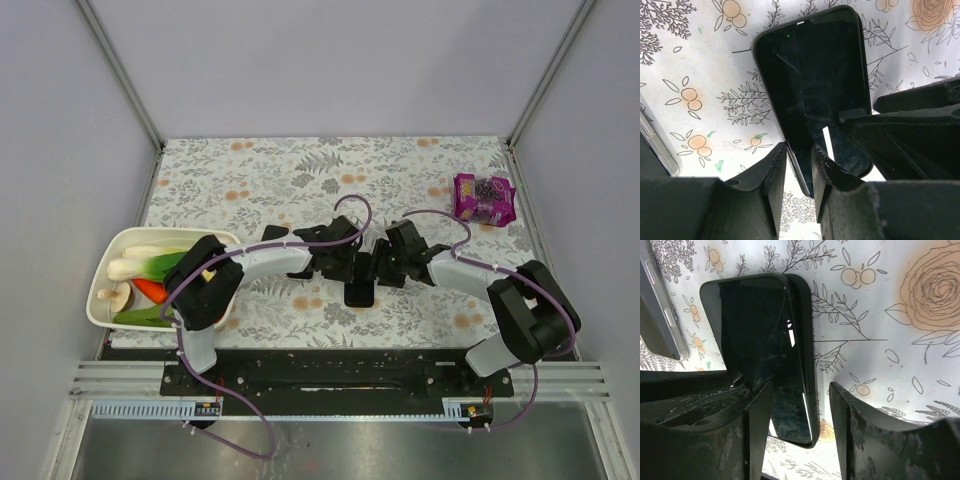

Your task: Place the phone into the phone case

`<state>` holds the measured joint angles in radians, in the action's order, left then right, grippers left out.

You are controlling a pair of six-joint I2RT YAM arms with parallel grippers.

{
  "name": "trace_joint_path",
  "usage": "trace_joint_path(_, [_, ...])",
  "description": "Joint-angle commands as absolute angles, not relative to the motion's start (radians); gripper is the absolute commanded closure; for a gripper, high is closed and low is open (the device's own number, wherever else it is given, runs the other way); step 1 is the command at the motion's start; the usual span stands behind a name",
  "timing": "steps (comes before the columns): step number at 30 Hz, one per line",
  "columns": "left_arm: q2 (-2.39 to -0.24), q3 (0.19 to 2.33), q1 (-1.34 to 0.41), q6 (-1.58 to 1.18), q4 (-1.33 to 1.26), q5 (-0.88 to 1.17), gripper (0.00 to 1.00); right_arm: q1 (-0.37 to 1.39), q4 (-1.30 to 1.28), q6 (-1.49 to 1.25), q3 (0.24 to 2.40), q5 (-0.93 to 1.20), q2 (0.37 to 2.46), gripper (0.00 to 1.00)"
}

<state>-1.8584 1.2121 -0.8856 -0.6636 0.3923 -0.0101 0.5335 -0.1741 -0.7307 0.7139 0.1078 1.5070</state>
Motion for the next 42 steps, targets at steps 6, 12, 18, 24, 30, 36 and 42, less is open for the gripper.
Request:
trace_joint_path(6, [-1.891,1.226,-0.907,-0.675,0.373,-0.006,0.82,0.529,-0.132,-0.729,0.724,0.13,1.532,0.45])
trace_joint_path(12, [-1.914,1.198,-0.928,-0.699,0.373,-0.005,0.92,0.529,-0.13,-0.73,0.723,0.126,1.532,0.45])
trace_joint_path(18, [-1.914,1.166,-0.934,-0.712,0.364,-0.011,0.95,0.529,-0.156,-0.716,0.748,0.095,1.516,0.45])
trace_joint_path(24, [-1.85,1.245,-0.93,-0.661,0.445,-0.081,0.92,0.499,-0.232,-0.663,0.865,0.054,1.514,0.45])
trace_joint_path(30, [-1.784,1.338,-0.928,-0.609,0.525,-0.124,0.81,0.457,-0.302,-0.591,1.052,0.025,1.609,0.44])
trace_joint_path(36, [-1.706,1.247,-0.948,-0.627,0.519,-0.081,0.81,0.454,-0.377,-0.52,1.224,0.055,1.781,0.47])
trace_joint_path(42, [-1.643,1.082,-1.006,-0.709,0.422,-0.005,0.88,0.454,-0.41,-0.497,1.287,0.086,1.867,0.58])
